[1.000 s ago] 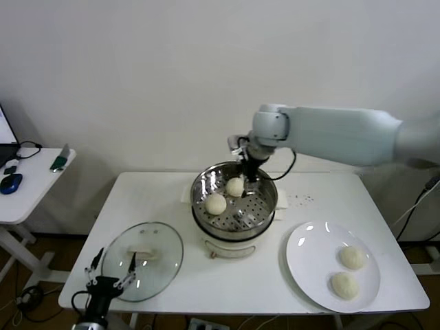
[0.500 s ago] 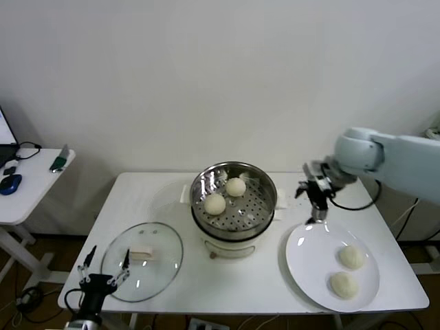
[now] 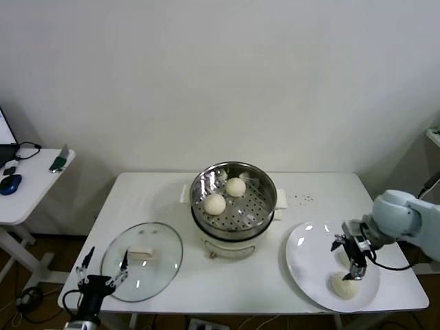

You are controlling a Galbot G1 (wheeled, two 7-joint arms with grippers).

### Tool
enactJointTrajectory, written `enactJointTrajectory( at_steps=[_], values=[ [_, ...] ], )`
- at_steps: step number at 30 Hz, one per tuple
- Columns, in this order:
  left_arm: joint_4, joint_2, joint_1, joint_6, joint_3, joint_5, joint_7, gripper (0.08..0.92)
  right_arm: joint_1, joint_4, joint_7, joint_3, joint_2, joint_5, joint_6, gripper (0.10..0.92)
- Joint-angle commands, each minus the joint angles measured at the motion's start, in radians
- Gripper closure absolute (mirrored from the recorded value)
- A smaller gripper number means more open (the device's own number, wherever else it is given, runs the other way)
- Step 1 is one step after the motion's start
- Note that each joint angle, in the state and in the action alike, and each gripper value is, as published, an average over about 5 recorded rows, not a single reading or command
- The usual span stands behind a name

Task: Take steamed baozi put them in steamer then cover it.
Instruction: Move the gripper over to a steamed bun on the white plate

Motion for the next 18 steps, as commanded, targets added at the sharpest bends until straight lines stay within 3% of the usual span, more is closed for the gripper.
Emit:
enactJointTrajectory(
  at_steps=[1, 18],
  values=[
    [0.007, -0.003, 0.001, 0.001, -0.002, 0.004, -0.001, 0.177, -0.283, -0.004, -0.016, 0.197, -0.063, -0.13, 0.014, 0.203],
    [0.018, -0.006, 0.009, -0.008, -0.001, 0.01, -0.002, 0.177, -0.281, -0.072, 0.006, 0.169, 0.019, -0.151, 0.009, 0.203]
  ],
)
